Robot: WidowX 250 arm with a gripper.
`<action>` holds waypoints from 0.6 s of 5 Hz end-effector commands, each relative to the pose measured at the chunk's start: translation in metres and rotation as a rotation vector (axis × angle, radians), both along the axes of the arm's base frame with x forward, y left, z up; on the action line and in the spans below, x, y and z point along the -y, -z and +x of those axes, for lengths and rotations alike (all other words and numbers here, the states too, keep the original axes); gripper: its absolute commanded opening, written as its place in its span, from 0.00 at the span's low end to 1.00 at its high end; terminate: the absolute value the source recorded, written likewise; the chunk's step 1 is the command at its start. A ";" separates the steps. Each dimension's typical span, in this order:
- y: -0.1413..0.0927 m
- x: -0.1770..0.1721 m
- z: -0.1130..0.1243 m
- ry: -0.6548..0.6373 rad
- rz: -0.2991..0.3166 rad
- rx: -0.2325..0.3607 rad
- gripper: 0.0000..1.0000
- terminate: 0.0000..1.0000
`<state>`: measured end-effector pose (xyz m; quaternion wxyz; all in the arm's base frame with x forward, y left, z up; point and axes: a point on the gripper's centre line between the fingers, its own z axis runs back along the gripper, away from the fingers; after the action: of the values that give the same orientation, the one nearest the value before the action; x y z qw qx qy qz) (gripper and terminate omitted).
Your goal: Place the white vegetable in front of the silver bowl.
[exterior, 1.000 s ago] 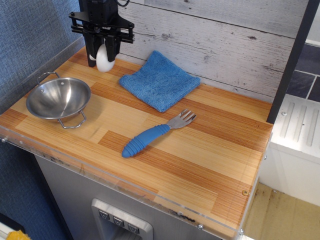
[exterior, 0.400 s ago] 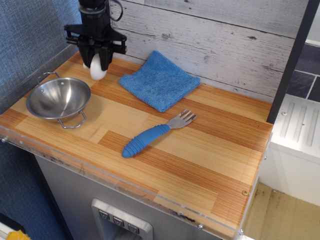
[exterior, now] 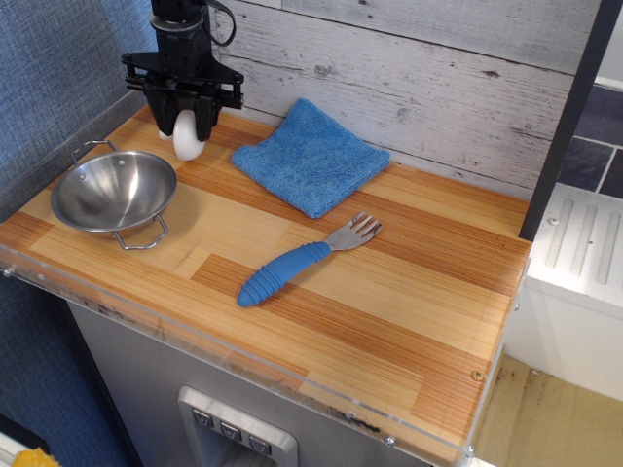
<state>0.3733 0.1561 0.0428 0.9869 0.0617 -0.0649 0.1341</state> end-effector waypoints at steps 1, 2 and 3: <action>-0.028 0.004 0.001 0.013 0.021 0.059 1.00 0.00; -0.037 0.008 0.001 0.036 0.023 0.074 1.00 0.00; -0.050 0.012 -0.002 0.052 0.024 0.093 1.00 0.00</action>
<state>0.3768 0.1470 0.0631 0.9887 0.0566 -0.0826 0.1113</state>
